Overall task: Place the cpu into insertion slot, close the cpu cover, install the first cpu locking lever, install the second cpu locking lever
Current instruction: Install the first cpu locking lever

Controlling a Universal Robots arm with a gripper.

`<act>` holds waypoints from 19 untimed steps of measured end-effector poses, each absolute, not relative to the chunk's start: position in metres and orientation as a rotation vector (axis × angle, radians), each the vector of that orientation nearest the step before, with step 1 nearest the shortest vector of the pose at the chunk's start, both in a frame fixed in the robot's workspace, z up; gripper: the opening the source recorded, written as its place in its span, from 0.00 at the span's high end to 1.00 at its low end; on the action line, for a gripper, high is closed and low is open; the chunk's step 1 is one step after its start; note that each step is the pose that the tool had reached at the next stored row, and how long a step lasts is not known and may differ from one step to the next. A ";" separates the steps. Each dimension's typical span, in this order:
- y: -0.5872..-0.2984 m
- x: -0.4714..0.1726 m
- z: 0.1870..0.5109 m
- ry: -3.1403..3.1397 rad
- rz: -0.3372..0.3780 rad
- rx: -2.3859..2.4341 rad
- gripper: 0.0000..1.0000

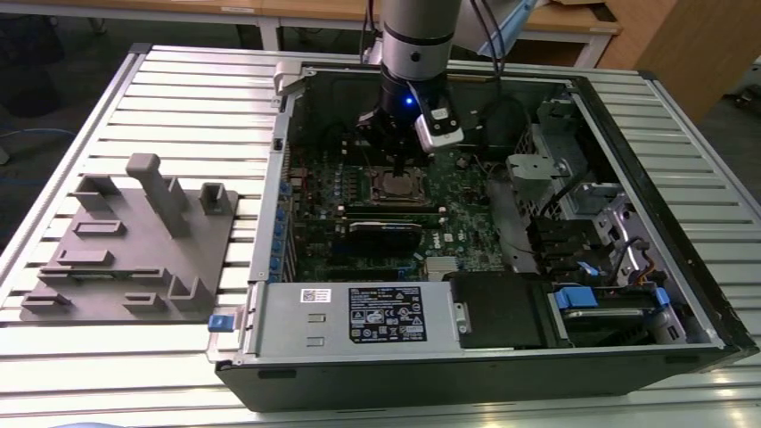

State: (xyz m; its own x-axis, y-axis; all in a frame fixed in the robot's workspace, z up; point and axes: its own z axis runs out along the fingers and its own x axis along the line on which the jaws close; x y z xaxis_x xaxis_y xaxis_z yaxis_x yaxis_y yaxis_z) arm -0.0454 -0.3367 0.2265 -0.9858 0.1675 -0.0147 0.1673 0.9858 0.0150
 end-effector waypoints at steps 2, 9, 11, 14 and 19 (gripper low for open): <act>-0.337 -0.046 0.227 3.115 0.021 0.263 0.89; -0.337 -0.046 0.228 3.115 0.021 0.262 0.89; -0.337 -0.046 0.229 3.115 0.021 0.262 0.89; -0.337 -0.046 0.230 3.114 0.022 0.262 0.89; -0.337 -0.046 0.230 3.115 0.021 0.263 0.89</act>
State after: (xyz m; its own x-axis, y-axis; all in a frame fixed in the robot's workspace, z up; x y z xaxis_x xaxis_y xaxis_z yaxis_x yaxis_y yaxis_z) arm -0.0465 -0.3367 0.2302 -0.9858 0.1675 -0.0146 0.1673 0.9858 0.0148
